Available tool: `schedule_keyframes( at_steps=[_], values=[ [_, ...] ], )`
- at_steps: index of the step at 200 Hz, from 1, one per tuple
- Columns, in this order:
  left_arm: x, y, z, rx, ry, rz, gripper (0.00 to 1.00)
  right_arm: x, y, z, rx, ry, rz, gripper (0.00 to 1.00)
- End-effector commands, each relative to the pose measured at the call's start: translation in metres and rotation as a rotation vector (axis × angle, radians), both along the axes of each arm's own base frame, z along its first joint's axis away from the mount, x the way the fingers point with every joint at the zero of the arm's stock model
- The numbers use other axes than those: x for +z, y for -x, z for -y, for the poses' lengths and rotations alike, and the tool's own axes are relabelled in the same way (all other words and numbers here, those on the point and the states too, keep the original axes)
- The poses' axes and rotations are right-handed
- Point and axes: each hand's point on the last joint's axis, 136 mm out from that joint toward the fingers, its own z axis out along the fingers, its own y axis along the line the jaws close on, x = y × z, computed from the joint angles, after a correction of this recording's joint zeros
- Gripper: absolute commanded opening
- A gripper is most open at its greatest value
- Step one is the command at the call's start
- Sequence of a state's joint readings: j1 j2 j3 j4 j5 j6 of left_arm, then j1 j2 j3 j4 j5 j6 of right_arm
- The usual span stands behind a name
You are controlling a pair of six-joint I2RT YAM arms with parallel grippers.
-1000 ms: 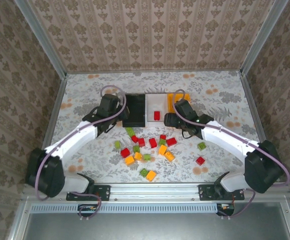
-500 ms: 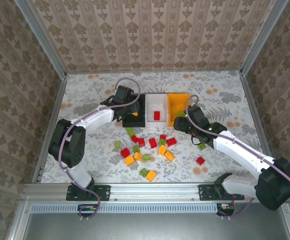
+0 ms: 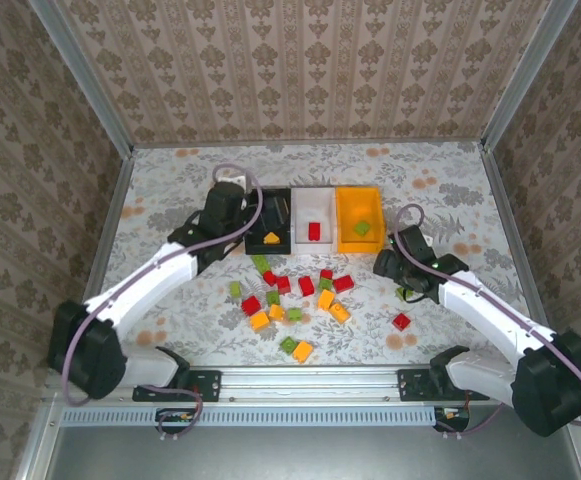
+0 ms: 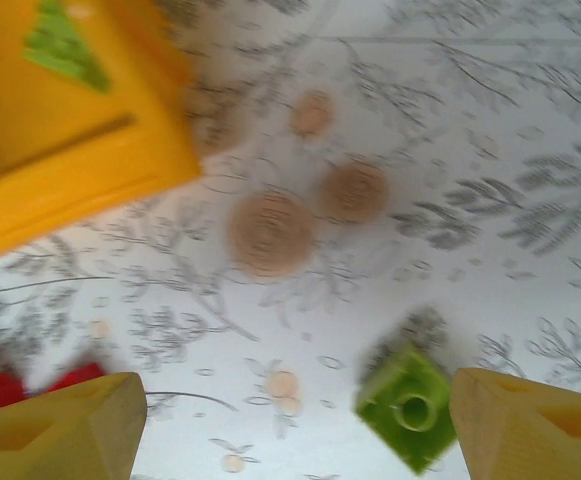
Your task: Sort the legos into containers by color
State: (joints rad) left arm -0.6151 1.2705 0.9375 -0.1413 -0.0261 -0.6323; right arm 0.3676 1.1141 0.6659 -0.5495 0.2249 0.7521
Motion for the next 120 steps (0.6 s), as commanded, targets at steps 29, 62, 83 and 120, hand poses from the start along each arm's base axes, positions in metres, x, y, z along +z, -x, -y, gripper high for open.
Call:
schedule_keyframes(
  at_steps=[29,62,83,120],
  values=[
    [-0.037,0.041,-0.028,0.037,0.013,-0.060,1.00,-0.034,0.027,0.021,-0.101,-0.004,-0.146,0.80],
    [-0.051,0.050,-0.040,0.067,-0.016,-0.083,1.00,-0.049,0.031,0.015,-0.093,-0.048,-0.224,0.80],
    [-0.055,0.051,-0.045,0.085,-0.019,-0.087,1.00,-0.056,0.032,0.014,-0.087,-0.042,-0.272,0.78],
    [-0.060,0.051,-0.050,0.104,-0.022,-0.096,1.00,-0.068,0.033,0.013,-0.072,-0.028,-0.325,0.71]
  ],
)
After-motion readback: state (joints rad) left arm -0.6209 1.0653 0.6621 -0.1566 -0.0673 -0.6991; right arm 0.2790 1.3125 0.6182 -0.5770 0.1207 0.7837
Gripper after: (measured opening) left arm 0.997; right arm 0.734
